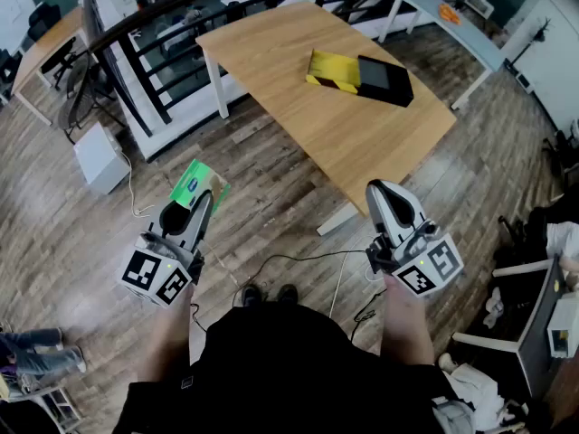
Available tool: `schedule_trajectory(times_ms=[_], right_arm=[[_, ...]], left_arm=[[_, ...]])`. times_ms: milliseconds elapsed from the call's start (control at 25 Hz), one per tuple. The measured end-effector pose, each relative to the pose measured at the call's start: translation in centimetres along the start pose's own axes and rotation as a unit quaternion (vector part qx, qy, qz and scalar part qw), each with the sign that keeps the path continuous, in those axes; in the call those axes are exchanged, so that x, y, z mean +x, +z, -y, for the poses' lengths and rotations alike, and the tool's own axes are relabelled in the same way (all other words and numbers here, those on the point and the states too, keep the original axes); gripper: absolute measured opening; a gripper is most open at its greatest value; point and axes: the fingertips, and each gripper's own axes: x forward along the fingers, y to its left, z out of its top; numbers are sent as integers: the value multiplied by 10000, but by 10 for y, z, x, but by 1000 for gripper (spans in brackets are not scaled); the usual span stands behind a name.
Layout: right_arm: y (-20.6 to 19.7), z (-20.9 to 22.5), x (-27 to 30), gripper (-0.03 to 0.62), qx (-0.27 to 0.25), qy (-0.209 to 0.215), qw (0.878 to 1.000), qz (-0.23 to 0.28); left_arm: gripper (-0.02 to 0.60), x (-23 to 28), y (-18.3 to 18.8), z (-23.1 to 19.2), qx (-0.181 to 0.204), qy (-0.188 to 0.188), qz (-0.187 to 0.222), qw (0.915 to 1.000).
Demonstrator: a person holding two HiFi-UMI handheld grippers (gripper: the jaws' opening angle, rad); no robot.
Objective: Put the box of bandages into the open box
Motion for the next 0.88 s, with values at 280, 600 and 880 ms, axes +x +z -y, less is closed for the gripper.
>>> schedule_trajectory(times_ms=[280, 600, 880], right_arm=[[2, 3, -3, 35, 35, 0, 10000, 18], [5, 13, -26, 35, 173, 63, 9996, 201], [9, 9, -51, 35, 202, 120, 9992, 317]], left_arm=[[95, 3, 3, 3, 9, 23, -12, 10000], [95, 9, 5, 30, 154, 101, -58, 9998], [97, 8, 3, 57, 241, 127, -113, 9996]])
